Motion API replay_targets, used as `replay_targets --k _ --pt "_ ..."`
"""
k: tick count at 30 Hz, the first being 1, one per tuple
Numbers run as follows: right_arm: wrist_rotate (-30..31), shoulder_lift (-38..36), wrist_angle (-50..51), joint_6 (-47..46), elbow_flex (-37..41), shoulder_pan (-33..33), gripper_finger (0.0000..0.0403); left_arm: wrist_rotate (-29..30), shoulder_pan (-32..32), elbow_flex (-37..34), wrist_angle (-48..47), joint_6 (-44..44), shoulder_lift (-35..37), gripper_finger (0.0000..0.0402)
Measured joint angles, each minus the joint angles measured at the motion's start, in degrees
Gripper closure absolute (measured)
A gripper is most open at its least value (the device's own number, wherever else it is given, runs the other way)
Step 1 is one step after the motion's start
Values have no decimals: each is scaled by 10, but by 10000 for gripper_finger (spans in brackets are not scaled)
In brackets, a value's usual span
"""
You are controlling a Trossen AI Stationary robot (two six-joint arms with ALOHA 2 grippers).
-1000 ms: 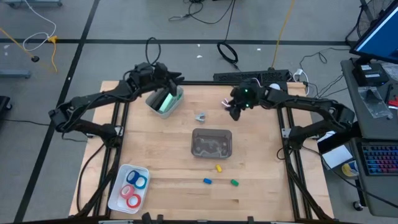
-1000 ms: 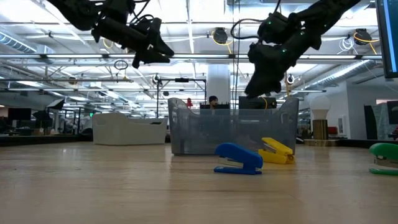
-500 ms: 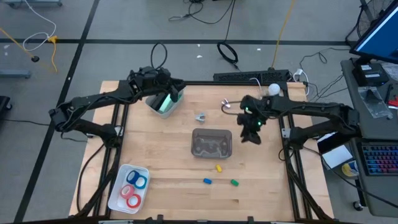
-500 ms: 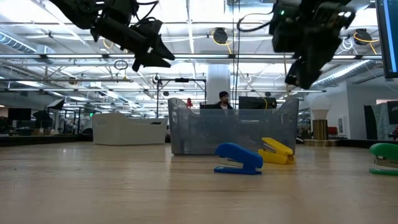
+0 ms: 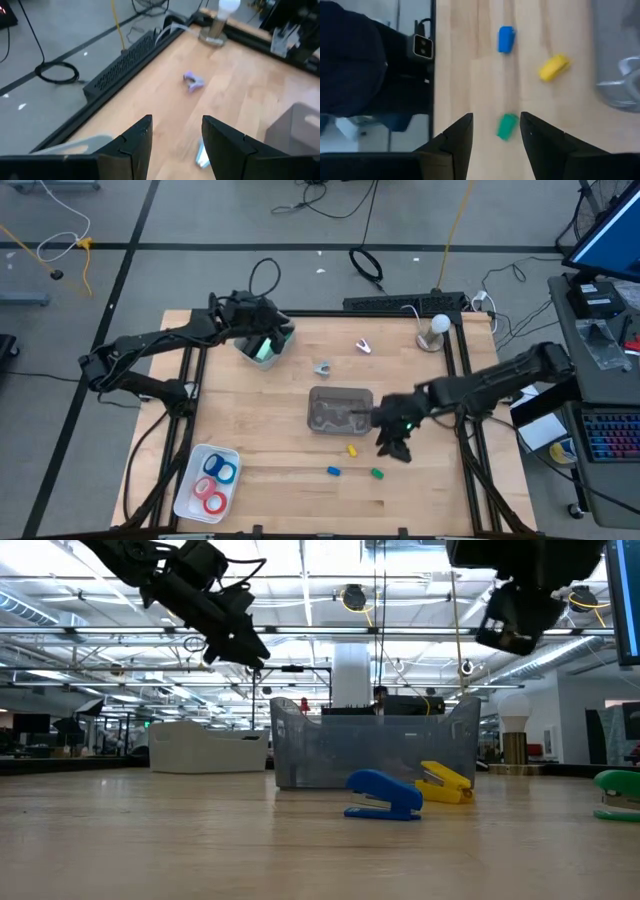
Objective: Pick and place Stapler, Stapler remover, tape
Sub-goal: Put the small green stapler into the gray bin
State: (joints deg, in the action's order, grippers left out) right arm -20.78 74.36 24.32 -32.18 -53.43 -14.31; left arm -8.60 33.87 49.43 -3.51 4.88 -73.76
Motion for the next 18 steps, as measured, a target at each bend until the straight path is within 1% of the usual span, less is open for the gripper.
replay_targets --k 4,8,12,15,18 --pt "-3 54 -44 -106 0 -51 248 0 0 0 -34 -20 0 231" --pt "-4 97 -59 -203 0 -98 248 0 0 0 -55 -36 0 231" --pt "-2 124 -59 -300 1 -124 248 0 0 0 -58 -37 0 231" --pt "24 137 -48 -359 1 -136 248 0 0 0 -58 -47 0 231" --pt "46 137 -40 -398 4 -143 248 0 0 0 -58 -52 0 231"
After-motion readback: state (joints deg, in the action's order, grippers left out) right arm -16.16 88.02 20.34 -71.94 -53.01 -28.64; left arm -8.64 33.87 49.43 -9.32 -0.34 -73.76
